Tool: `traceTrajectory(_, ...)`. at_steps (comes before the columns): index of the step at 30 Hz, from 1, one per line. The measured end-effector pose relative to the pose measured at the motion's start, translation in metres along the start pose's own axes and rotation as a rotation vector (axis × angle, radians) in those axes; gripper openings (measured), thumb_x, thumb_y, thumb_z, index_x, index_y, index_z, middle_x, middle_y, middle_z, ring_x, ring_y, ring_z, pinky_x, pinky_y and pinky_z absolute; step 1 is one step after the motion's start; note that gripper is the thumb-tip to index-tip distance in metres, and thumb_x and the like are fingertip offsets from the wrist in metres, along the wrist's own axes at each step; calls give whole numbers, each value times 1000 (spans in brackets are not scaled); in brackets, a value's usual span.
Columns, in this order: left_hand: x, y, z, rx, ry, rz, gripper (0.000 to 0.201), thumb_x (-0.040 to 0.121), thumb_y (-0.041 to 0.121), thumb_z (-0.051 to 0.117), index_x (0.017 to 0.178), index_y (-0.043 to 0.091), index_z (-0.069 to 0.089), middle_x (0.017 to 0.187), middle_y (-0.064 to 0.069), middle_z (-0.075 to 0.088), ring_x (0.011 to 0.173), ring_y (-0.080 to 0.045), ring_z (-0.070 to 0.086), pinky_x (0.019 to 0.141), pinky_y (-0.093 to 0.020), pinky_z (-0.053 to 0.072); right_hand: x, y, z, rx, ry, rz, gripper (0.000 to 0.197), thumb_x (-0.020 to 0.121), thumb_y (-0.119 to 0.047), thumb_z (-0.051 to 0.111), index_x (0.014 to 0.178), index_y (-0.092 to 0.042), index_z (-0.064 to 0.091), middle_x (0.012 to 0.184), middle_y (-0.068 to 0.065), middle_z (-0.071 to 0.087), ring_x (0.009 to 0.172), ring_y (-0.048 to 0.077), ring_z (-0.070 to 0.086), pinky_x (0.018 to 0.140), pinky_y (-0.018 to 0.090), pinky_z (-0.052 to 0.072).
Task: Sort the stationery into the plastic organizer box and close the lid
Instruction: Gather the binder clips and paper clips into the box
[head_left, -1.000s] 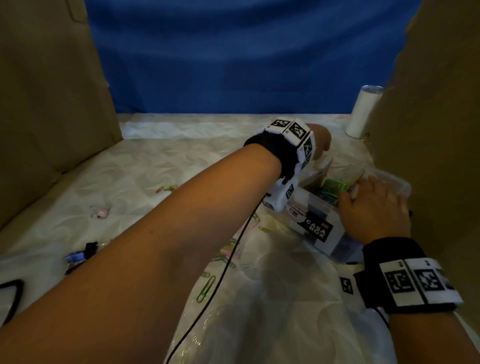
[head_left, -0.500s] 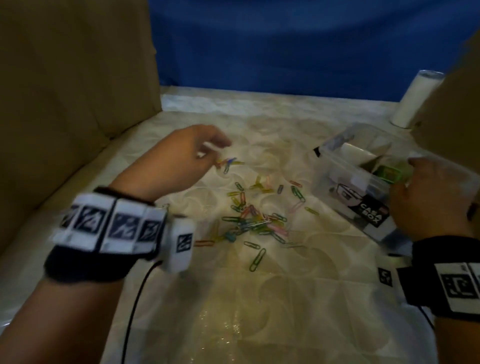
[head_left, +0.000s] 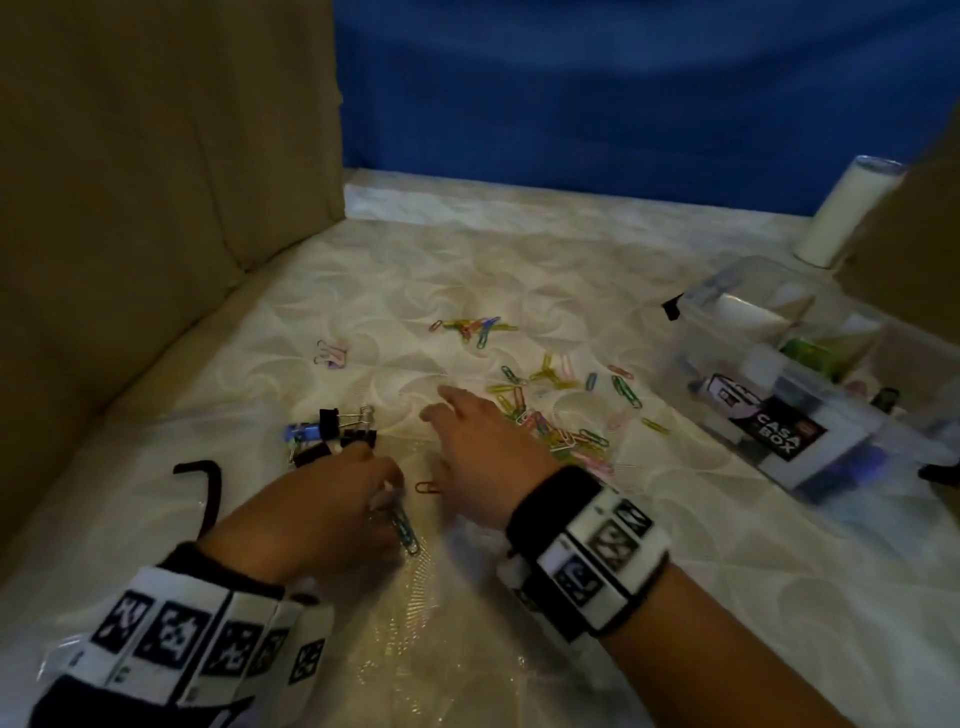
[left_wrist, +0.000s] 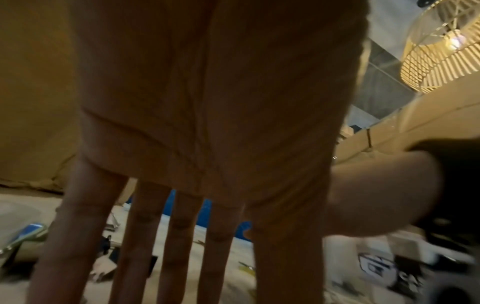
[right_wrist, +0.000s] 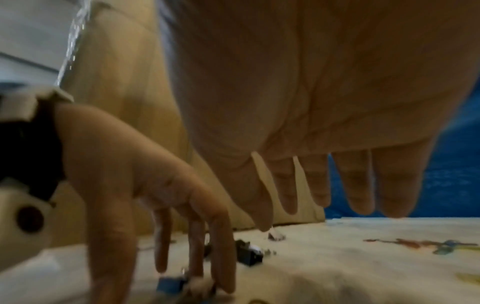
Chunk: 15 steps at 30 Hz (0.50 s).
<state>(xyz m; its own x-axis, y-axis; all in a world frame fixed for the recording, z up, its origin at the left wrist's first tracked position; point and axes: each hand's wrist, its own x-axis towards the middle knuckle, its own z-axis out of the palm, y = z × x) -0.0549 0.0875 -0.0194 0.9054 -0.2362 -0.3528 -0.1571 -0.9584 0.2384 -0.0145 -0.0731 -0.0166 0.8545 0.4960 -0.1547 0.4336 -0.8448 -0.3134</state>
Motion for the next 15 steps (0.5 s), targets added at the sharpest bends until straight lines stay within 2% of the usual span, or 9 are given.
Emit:
traceTrajectory(3,-2,8,2,63,-8,3,35,83,38,62,115,31,49,111,6,45,96,-11,46,79,-23,42,20,-9,7,-95,-126,-11,66,94,-16,47,151,-22,14,161,3,-5,148,34,1,117,47,20)
traceTrajectory(6,0,9,7,22,54,27,37,88,26,59,123,27,47,120,4,49,98,-11,49,77,-17,36,29,-14,16,-145,-230,-16,62,96,-21,43,150,-26,14,161,3,-7,147,39,0,117,50,18)
traceTrajectory(9,4,2,9,-14,57,47,42,89,25,57,130,27,44,124,5,52,105,-11,54,79,-15,37,31,-18,26,-161,-298,-3,56,97,-24,44,148,-23,22,160,6,5,145,41,7,112,52,25)
traceTrajectory(12,9,-8,13,-16,29,50,29,90,24,53,119,23,52,107,5,53,92,-10,53,75,-17,39,26,-21,28,-196,-200,-36,41,96,-20,42,137,-16,38,144,13,32,131,38,33,96,48,41)
traceTrajectory(15,14,-15,14,-23,18,68,20,87,25,55,108,24,55,96,8,51,83,-7,51,66,-14,38,19,-23,24,-235,-144,-79,33,96,-16,44,129,-9,45,129,14,42,119,35,43,86,44,45)
